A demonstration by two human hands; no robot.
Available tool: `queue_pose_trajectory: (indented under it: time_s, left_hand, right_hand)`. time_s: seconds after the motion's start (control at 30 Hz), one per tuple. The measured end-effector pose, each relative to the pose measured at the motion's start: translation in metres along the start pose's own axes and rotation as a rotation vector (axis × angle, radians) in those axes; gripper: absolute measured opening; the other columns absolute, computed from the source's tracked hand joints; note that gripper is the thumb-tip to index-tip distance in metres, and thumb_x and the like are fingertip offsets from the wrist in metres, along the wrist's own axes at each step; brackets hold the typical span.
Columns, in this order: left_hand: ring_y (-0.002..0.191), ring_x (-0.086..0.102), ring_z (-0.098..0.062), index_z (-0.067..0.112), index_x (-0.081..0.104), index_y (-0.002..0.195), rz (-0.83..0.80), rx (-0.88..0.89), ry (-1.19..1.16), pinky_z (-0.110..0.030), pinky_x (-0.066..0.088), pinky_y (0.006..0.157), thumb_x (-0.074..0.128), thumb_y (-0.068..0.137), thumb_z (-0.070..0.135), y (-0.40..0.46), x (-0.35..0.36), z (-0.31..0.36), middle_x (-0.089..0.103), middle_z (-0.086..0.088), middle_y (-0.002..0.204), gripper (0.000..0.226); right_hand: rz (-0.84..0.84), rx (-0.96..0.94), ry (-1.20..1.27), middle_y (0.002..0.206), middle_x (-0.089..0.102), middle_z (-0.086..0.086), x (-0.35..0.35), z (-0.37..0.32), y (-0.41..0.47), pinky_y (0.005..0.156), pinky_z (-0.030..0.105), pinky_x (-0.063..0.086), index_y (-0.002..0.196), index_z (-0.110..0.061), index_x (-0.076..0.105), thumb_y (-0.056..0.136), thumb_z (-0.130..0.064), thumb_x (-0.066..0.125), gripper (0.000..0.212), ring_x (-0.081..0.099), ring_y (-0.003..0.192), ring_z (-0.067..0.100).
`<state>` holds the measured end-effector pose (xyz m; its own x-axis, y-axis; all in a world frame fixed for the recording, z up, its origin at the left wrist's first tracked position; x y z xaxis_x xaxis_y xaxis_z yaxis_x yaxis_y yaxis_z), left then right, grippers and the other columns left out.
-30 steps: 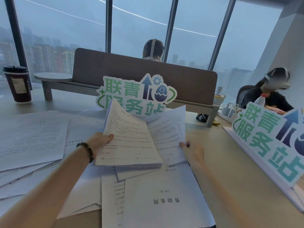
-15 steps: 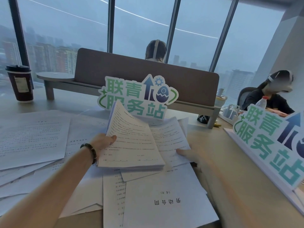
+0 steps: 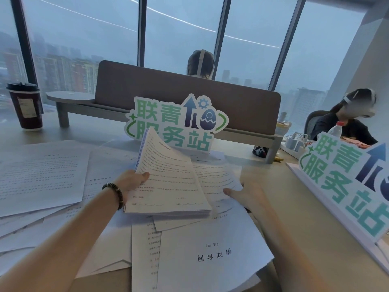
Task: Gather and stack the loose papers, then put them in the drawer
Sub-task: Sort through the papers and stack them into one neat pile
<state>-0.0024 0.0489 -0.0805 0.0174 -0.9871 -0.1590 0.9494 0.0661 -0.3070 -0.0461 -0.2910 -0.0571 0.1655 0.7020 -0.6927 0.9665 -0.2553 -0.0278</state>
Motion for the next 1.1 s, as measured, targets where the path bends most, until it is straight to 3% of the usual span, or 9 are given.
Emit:
queue_pose_trajectory:
  time_s: [0.1,0.17,0.37,0.53,0.7,0.8,0.93,1.1]
  left_hand:
    - [0.08,0.063,-0.033,0.003,0.058,0.108,-0.003,0.011,-0.023,-0.044,0.051,0.071,0.055,0.099,0.018,-0.001,0.002,0.002,0.066,-0.014,0.088,0.018]
    - [0.08,0.062,-0.033,0.003,0.058,0.106,0.004,0.016,-0.033,-0.046,0.05,0.075,0.055,0.099,0.018,0.0,0.002,0.002,0.066,-0.015,0.088,0.017]
    - [0.079,0.064,-0.033,0.002,0.059,0.113,0.01,0.025,-0.057,-0.043,0.052,0.07,0.055,0.099,0.018,0.005,0.005,-0.004,0.067,-0.015,0.092,0.022]
    - [0.087,0.067,-0.036,0.001,0.061,0.116,0.03,0.02,-0.061,-0.042,0.054,0.069,0.055,0.099,0.02,0.009,0.004,-0.007,0.07,-0.018,0.102,0.027]
    - [0.085,0.067,-0.035,0.002,0.063,0.112,0.037,0.025,-0.058,-0.041,0.055,0.067,0.056,0.098,0.02,0.008,0.004,-0.007,0.07,-0.018,0.099,0.024]
    - [0.089,0.067,-0.037,0.001,0.062,0.113,0.038,0.023,-0.053,-0.044,0.055,0.072,0.056,0.098,0.02,0.007,0.004,-0.007,0.07,-0.019,0.104,0.025]
    - [0.088,0.067,-0.036,0.001,0.061,0.114,0.036,0.024,-0.053,-0.043,0.056,0.069,0.056,0.098,0.02,0.007,0.005,-0.006,0.069,-0.02,0.105,0.026]
    - [0.092,0.067,-0.038,0.001,0.061,0.116,0.035,0.011,-0.054,-0.045,0.055,0.073,0.056,0.098,0.021,0.005,0.005,-0.006,0.069,-0.02,0.106,0.027]
  right_hand:
    - [-0.053,0.095,0.027,0.136,0.059,0.011,0.004,0.007,-0.003,0.094,0.034,0.052,0.137,-0.008,0.053,0.084,-0.035,0.078,0.065,0.06,0.119,0.026]
    - [-0.071,0.106,-0.005,0.14,0.056,0.01,0.005,0.009,-0.001,0.104,0.04,0.049,0.141,-0.007,0.05,0.084,-0.036,0.076,0.069,0.057,0.124,0.027]
    - [-0.12,0.102,-0.06,0.124,0.063,0.013,0.003,-0.007,-0.005,0.092,0.044,0.056,0.14,-0.007,0.044,0.099,-0.029,0.058,0.049,0.066,0.106,0.03]
    - [-0.203,0.123,0.017,0.123,0.064,0.009,0.006,-0.005,-0.005,0.085,0.037,0.057,0.133,-0.013,0.05,0.098,-0.034,0.059,0.043,0.065,0.105,0.026]
    - [-0.244,0.129,0.014,0.13,0.058,0.006,0.008,-0.005,-0.006,0.104,0.045,0.048,0.137,-0.013,0.047,0.091,-0.041,0.066,0.057,0.057,0.118,0.027]
    - [-0.261,0.142,0.119,0.123,0.065,0.006,0.01,0.0,-0.001,0.1,0.049,0.051,0.131,-0.015,0.053,0.082,-0.035,0.077,0.058,0.063,0.113,0.028]
    - [-0.308,0.162,0.253,0.113,0.071,0.009,0.013,-0.001,-0.003,0.092,0.048,0.057,0.117,-0.013,0.059,0.083,-0.02,0.079,0.04,0.07,0.103,0.029]
    - [-0.356,0.193,0.372,0.113,0.072,0.012,0.015,0.0,-0.002,0.096,0.048,0.055,0.117,-0.012,0.061,0.085,-0.018,0.077,0.036,0.07,0.105,0.031]
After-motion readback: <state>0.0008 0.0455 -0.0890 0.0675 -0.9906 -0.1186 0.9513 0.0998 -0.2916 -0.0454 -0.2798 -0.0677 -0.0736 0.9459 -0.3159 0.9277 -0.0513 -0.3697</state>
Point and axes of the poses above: each hand's wrist, its own y-axis towards the middle knuckle, its own x-axis out of the palm, z = x × y, the point moved 5 cm from there along y, towards the middle knuckle
